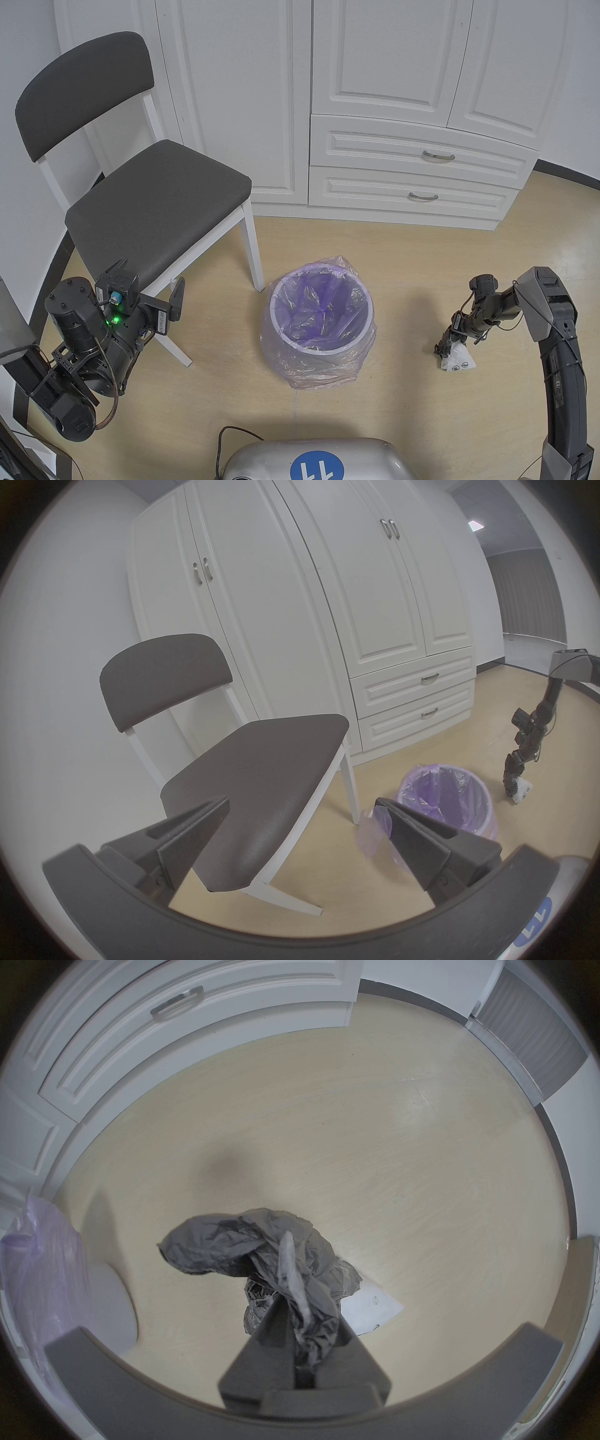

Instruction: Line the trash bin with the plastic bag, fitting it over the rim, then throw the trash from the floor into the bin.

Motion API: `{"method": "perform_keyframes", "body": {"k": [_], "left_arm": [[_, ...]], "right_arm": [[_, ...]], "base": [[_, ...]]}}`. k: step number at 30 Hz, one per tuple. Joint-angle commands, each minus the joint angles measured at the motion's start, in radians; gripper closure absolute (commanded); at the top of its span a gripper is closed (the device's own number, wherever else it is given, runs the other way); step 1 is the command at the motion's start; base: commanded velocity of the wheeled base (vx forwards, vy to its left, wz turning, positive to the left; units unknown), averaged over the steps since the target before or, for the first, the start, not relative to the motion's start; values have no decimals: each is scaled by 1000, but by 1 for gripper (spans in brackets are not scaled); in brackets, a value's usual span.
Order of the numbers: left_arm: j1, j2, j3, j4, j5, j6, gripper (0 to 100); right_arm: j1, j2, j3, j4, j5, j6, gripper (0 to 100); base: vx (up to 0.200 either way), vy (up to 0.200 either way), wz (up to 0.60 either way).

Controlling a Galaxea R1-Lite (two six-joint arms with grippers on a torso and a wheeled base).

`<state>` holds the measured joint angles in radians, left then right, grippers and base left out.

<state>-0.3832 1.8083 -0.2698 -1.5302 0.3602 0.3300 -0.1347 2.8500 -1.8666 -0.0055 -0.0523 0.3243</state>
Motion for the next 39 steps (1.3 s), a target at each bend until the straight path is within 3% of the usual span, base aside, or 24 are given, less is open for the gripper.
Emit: {"method": "perform_keyframes", "body": {"k": [1,6,10,20,25,29,33,39], "left_arm": [[-16,-12,7,-1,0,0,0],[-14,-32,7,-1,2,0,0],[-14,-56,7,-1,0,0,0],[-14,-64,9,1,0,1,0],[-8,-66,6,-1,0,1,0],[-8,-75,6,1,0,1,0],[-8,-76,3,-1,0,1,0],[-11,-106,1,-1,0,1,0]], "right_arm": [[6,-103,104,-1,-1,-14,100],[35,-238,234,-2,-15,-24,100],[76,-446,419,-14,-73,-120,100],[231,-885,853,-189,-96,-310,100],[325,-1117,1052,-271,-228,-413,100],[372,-1282,1147,-278,-268,-472,100],[402,-1457,1222,-278,-265,-522,100],[409,-1635,1253,-269,-261,-528,100]], "base": [[0,0,0],[0,0,0],[0,0,0],[0,0,0],[0,0,0],[0,0,0],[0,0,0],[0,0,0]]}}
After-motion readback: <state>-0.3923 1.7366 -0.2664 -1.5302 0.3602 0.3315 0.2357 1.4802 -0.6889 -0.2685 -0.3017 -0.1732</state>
